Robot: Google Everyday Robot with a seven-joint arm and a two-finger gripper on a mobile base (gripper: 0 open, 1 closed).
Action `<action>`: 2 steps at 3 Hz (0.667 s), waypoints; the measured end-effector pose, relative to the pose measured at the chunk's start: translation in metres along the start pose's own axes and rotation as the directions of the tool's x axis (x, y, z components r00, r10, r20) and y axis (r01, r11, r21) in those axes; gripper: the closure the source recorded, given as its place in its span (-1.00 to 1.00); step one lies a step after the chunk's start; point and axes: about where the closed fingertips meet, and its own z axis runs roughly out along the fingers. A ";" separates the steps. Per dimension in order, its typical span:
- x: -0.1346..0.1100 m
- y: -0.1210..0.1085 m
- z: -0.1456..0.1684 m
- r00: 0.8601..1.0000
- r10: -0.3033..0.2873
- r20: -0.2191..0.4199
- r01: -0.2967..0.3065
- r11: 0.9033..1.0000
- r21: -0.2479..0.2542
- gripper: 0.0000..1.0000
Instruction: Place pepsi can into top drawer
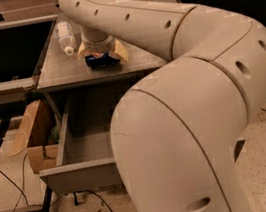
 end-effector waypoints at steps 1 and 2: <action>-0.004 0.002 -0.018 0.994 -0.046 0.100 0.050 0.998 -0.029 0.19; -0.009 -0.012 -0.048 0.984 -0.080 0.156 0.092 0.993 -0.068 0.68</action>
Offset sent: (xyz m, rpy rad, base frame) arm -0.0610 -0.0325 0.0774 0.0423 -0.1400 0.3094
